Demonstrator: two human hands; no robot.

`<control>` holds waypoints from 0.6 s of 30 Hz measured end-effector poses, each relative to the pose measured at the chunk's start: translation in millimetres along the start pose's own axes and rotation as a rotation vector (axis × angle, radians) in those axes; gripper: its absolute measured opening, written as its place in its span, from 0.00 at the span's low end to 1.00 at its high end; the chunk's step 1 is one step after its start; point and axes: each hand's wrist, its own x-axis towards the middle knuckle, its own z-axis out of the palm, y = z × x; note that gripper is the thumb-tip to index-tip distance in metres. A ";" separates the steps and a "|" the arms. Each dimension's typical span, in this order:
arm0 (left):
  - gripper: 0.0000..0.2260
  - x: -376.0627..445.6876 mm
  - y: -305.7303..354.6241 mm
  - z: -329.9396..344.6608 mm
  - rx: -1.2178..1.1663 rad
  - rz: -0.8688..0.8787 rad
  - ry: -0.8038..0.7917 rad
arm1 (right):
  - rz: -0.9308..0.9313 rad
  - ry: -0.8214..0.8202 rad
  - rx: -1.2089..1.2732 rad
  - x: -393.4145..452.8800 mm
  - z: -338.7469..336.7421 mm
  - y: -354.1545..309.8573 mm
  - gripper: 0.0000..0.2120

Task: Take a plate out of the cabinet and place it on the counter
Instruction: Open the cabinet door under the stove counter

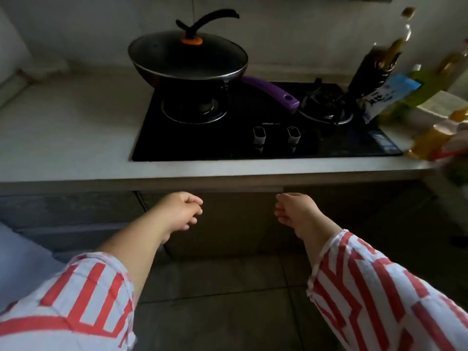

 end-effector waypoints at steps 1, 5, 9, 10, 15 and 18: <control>0.09 8.2 -0.7 5.5 -0.008 -0.014 0.000 | 0.034 0.013 0.047 12.3 3.0 0.7 0.11; 0.08 38.4 -5.3 21.5 -0.042 -0.073 -0.003 | 0.181 -0.024 0.350 53.1 13.4 3.3 0.15; 0.08 58.8 -9.7 33.6 -0.068 -0.116 -0.009 | 0.148 -0.022 0.562 76.3 22.4 1.2 0.16; 0.09 61.9 -11.7 35.7 -0.072 -0.128 -0.014 | 0.136 -0.021 0.573 82.7 25.3 1.3 0.18; 0.09 65.1 -15.7 38.7 -0.059 -0.152 -0.026 | 0.152 -0.047 0.670 90.8 26.4 -1.8 0.10; 0.09 62.7 -15.9 36.4 -0.057 -0.157 -0.030 | 0.178 0.004 0.768 94.5 26.5 -0.3 0.09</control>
